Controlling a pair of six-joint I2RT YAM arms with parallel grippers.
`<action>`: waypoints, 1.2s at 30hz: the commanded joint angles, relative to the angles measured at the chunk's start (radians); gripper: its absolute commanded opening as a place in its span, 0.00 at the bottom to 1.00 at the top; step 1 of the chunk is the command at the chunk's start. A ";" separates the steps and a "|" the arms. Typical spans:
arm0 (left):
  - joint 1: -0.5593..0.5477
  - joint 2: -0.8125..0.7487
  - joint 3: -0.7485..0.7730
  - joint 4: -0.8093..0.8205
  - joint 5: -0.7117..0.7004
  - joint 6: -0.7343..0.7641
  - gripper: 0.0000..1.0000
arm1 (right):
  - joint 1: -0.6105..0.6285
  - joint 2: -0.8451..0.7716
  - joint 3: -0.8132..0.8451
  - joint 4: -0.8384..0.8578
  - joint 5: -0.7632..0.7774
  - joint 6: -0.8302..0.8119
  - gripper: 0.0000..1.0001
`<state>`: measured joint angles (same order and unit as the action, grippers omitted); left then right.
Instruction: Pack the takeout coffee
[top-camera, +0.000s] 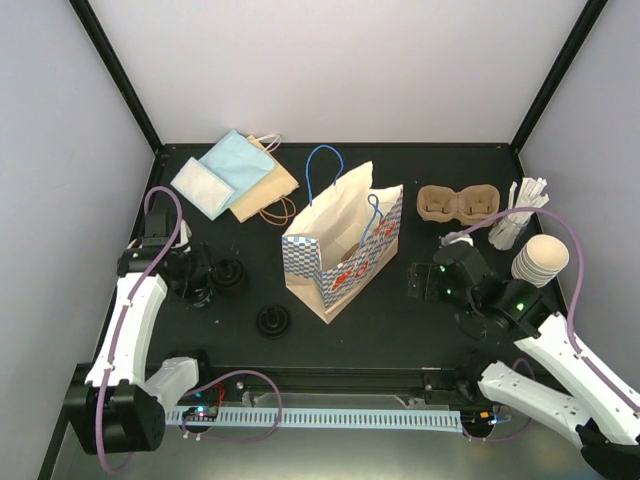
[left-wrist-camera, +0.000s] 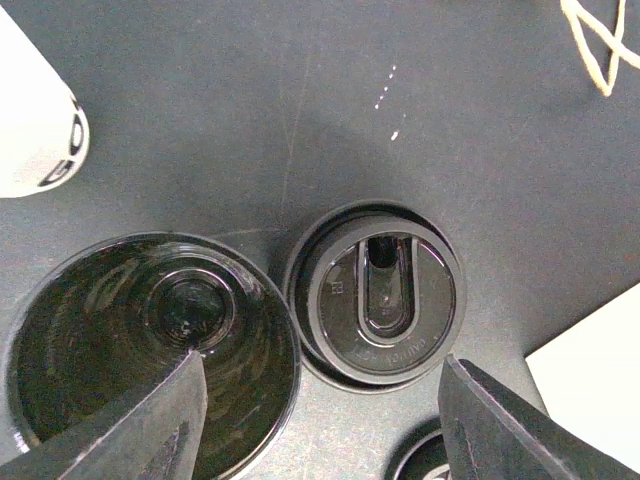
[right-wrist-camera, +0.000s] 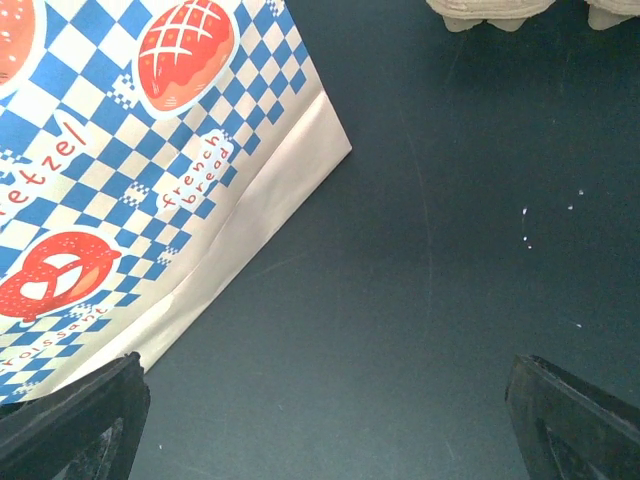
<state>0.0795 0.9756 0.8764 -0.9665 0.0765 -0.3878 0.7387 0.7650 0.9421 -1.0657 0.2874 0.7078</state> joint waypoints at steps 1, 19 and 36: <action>0.010 0.071 0.001 0.037 0.051 -0.001 0.66 | -0.004 -0.033 0.004 0.002 0.027 -0.005 1.00; 0.010 0.195 -0.011 0.073 0.016 -0.035 0.38 | -0.005 -0.045 0.032 -0.021 0.045 -0.013 1.00; 0.004 0.163 -0.008 0.049 -0.020 -0.052 0.09 | -0.004 -0.038 0.032 -0.023 0.050 -0.018 1.00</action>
<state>0.0837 1.1664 0.8654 -0.9115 0.0776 -0.4278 0.7387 0.7280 0.9516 -1.0843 0.3126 0.6968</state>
